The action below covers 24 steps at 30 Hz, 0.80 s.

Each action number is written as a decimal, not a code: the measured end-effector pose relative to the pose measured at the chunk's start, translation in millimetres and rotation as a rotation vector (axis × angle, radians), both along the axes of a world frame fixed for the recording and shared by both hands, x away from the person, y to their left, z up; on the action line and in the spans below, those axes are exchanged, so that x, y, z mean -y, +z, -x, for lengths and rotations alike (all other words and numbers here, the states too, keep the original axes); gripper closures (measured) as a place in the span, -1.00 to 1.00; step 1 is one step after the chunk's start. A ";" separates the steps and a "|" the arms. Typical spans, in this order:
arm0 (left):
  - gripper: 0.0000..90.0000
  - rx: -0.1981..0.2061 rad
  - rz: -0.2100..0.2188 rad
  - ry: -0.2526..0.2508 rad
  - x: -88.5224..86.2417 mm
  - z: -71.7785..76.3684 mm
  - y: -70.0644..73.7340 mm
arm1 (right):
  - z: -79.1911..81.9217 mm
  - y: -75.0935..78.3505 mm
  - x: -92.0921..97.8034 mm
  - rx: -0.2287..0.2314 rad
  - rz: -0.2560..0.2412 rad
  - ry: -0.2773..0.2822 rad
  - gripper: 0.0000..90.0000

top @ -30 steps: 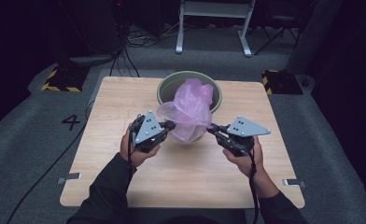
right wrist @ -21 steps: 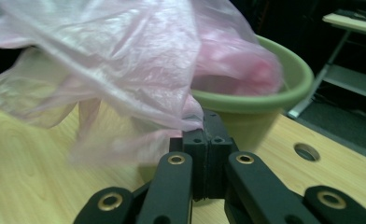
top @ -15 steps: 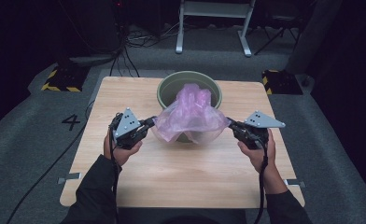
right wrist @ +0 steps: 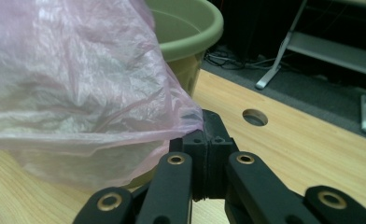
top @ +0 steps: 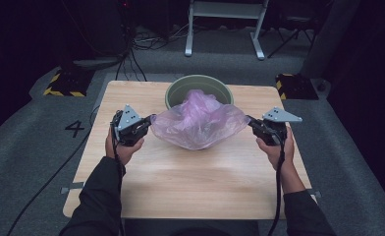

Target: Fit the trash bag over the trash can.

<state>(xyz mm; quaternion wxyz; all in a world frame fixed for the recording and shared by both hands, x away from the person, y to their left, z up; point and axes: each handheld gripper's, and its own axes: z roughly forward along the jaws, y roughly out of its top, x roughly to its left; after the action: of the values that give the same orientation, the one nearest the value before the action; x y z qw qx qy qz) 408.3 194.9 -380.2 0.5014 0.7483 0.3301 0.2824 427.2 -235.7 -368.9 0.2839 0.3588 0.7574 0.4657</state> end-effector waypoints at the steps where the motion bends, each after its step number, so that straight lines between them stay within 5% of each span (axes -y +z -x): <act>1: 0.98 -0.001 0.003 -0.004 0.3 0.7 -0.1 | -0.1 -0.2 0.1 -0.001 0.003 0.011 0.61; 2: 0.98 0.004 0.000 -0.007 0.8 1.8 0.2 | -0.1 -0.2 0.1 -0.001 0.003 0.011 0.61; 3: 0.97 0.013 -0.012 -0.013 2.9 4.9 1.3 | 4.9 1.2 -1.7 0.028 0.010 0.049 0.30; 5: 0.96 0.019 -0.024 -0.012 4.0 6.3 2.1 | 8.9 2.3 -2.7 0.047 0.011 0.078 0.12; 7: 0.96 0.021 -0.019 -0.018 5.1 9.0 3.8 | 24.6 6.8 -7.1 0.102 0.026 0.123 -0.31; 12: 0.82 0.034 -0.031 -0.021 7.9 14.0 7.8 | 44.6 14.6 -7.3 0.161 -0.003 0.199 -0.46; 14: 0.62 0.040 -0.038 -0.028 8.5 15.8 9.0 | 52.3 19.4 -8.1 0.188 -0.013 0.220 -0.49; 18: 0.08 0.045 -0.025 -0.037 8.4 18.8 11.7 | 59.4 28.7 -15.5 0.249 0.012 0.227 -0.45; 19: -0.21 0.045 -0.014 -0.037 7.3 20.0 12.2 | 56.9 31.1 -20.8 0.257 0.041 0.216 -0.24; 20: -0.21 0.050 -0.005 -0.039 6.5 21.1 12.9 | 56.9 31.1 -20.8 0.257 0.041 0.216 -0.24; 23: -0.19 0.068 0.008 -0.072 5.1 25.4 15.8 | 46.2 35.1 -27.5 0.257 0.088 0.231 0.46; 24: -0.19 0.072 0.004 -0.079 5.3 26.2 17.1 | 46.2 35.1 -27.5 0.257 0.088 0.231 0.46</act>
<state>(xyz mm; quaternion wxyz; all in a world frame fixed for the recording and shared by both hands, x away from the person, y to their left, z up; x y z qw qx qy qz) 382.1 189.6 -363.1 0.5253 0.7489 0.2829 0.2884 381.0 -208.2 -333.8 0.3384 0.1943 0.7708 0.5035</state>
